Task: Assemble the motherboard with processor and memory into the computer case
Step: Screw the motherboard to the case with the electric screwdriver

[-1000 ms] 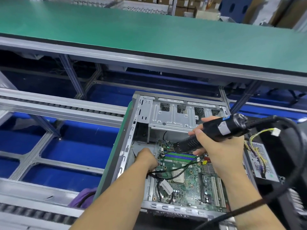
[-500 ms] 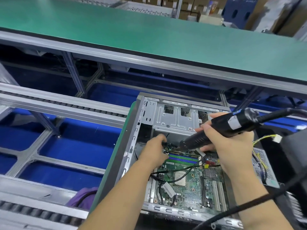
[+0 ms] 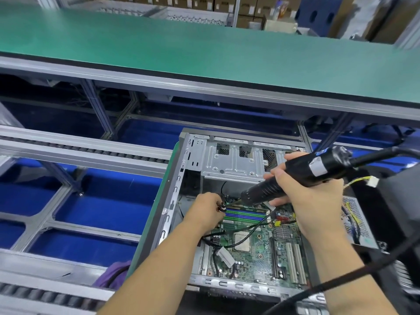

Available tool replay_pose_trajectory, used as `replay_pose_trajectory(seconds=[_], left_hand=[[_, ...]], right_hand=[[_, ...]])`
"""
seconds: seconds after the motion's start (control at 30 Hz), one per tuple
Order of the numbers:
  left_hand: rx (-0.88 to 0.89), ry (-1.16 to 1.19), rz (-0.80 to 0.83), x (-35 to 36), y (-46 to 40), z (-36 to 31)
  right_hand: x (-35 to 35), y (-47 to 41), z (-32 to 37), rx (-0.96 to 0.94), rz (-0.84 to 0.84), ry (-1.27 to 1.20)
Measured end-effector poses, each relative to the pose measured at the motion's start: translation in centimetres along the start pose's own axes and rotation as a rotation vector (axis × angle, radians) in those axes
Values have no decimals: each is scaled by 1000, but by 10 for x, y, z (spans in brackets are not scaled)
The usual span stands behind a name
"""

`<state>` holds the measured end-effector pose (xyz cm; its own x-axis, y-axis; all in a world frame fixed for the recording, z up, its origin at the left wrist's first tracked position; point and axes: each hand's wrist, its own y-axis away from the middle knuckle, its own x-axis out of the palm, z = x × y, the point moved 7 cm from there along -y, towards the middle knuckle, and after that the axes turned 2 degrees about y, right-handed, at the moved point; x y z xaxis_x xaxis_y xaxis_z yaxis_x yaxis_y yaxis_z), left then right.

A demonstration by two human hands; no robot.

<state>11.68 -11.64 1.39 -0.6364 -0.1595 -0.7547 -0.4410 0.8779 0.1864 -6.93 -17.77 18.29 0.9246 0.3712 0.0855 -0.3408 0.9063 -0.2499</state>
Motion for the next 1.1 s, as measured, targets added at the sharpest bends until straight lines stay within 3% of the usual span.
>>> replay_pose_trajectory(seconds=[0.27, 0.73, 0.93, 1.1], left_hand=[[52, 15, -3, -3, 0, -9], [193, 254, -74, -16, 7, -30], [91, 254, 8, -11, 2, -17], [-293, -109, 139, 3, 3, 27]], right_hand=[[7, -5, 9, 6, 49, 9], [28, -1, -21, 70, 150, 74], [12, -3, -15, 71, 41, 32], [4, -3, -11, 64, 27, 14]])
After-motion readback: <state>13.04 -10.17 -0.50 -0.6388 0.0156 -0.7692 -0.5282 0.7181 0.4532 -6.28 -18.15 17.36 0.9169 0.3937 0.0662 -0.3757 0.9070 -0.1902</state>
